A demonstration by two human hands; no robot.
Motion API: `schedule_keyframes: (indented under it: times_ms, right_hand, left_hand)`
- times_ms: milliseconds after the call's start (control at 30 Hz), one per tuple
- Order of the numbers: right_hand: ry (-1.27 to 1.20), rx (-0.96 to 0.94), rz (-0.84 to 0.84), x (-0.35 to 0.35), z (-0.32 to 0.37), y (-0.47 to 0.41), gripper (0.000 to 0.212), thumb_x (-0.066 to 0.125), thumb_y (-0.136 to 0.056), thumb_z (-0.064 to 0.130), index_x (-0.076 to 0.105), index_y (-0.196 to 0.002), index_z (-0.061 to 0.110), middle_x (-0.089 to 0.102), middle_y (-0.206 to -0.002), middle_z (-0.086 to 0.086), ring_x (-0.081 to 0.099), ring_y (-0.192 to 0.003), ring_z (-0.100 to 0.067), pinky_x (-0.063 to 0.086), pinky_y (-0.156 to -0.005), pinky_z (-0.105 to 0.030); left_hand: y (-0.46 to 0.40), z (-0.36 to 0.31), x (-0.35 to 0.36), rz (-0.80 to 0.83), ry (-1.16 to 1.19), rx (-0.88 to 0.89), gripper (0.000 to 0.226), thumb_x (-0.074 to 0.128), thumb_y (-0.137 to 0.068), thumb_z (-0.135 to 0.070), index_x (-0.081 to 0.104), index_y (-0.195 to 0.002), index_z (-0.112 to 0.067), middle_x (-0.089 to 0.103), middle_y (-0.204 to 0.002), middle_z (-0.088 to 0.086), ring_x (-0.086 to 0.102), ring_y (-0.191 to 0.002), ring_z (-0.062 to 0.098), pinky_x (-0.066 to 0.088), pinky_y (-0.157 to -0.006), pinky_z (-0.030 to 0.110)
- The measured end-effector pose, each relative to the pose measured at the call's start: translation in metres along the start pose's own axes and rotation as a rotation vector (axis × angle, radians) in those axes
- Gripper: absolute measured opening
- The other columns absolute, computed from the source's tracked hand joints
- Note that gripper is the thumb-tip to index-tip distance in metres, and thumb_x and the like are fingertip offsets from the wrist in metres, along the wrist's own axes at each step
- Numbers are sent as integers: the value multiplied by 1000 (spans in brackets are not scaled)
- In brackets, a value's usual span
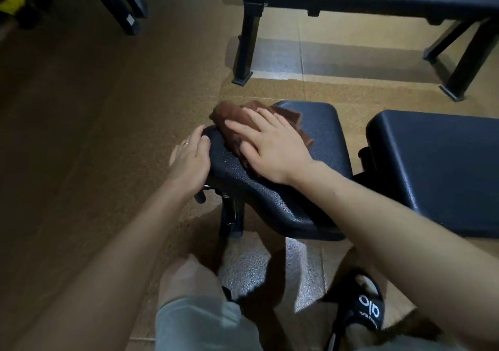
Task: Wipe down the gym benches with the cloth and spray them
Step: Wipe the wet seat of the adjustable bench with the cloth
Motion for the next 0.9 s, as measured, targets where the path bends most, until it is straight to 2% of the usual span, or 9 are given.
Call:
schedule_keyframes:
  times_ms: [67,167,267,433,533,600,700,767,900]
  right_hand:
    - [1,71,-27,-4,-28,-10,57,26,-98,49,41,-153,45,36,-164,-1,28,-152,-30,20,-123,-45]
    - [-9,242,-81,-16,-81,-1,55,29,-101,47,40,-154,44,31,-167,-2,25,-153,-30,19,-125,-45]
    - [-50,367,-144,-17,-101,47,59,28,-98,46,42,-154,38,30,-167,-7,25,-152,-34,19,-126,-44]
    - [-443,551,-373,-4,-75,165,55,39,-97,35,52,-150,26,29,-166,-6,27,-153,-25,25,-126,-44]
    - [-600,698,-491,7,-48,201,53,42,-98,31,51,-150,31,29,-165,0,28,-153,-17,29,-124,-46]
    - [-614,722,-533,7,-49,201,51,45,-98,29,52,-149,32,31,-163,1,32,-150,-17,31,-122,-42]
    - [-609,699,-428,-2,-85,161,50,47,-102,26,48,-152,36,34,-162,-4,36,-148,-22,30,-121,-35]
    - [-604,741,-323,-6,-109,130,53,42,-104,30,40,-156,39,34,-162,-10,36,-147,-28,29,-120,-37]
    - [-525,750,-303,-8,-101,125,54,38,-104,35,34,-157,43,29,-163,-9,40,-143,-34,35,-114,-42]
  left_hand:
    - [1,-4,-4,-26,-263,24,56,13,-110,-40,20,-163,-23,31,-166,3,18,-156,18,1,-128,43]
    - [-1,-5,-6,-8,-416,50,60,9,-109,-41,14,-164,-19,29,-167,5,17,-156,15,-2,-128,42]
    - [-1,-6,-5,-37,-419,64,60,11,-108,-40,17,-164,-17,34,-165,7,22,-155,17,3,-128,43]
    - [5,-15,-4,-56,-329,45,56,17,-110,-33,23,-162,-12,35,-164,11,28,-153,24,9,-128,41]
    - [10,-20,-5,-64,-268,33,53,20,-112,-32,25,-161,-12,36,-163,11,31,-151,27,18,-126,46]
    - [12,-21,-5,-70,-235,27,53,21,-112,-33,25,-161,-13,37,-163,11,32,-150,28,21,-125,48]
    - [12,-19,-5,-81,-203,21,54,21,-111,-34,25,-161,-14,36,-163,12,33,-149,31,23,-123,48]
    - [13,-18,-5,-76,-177,10,54,21,-111,-35,25,-161,-14,34,-163,12,32,-149,32,23,-122,47]
    - [12,-16,-5,-74,-157,8,55,21,-110,-36,26,-161,-14,37,-162,12,34,-148,31,26,-121,48]
Point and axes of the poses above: each hand's wrist, its own y-axis away from the middle knuckle, its own x-axis out of the palm, z = x × y, the point moved 7 cm from there along -y, towards the middle knuckle
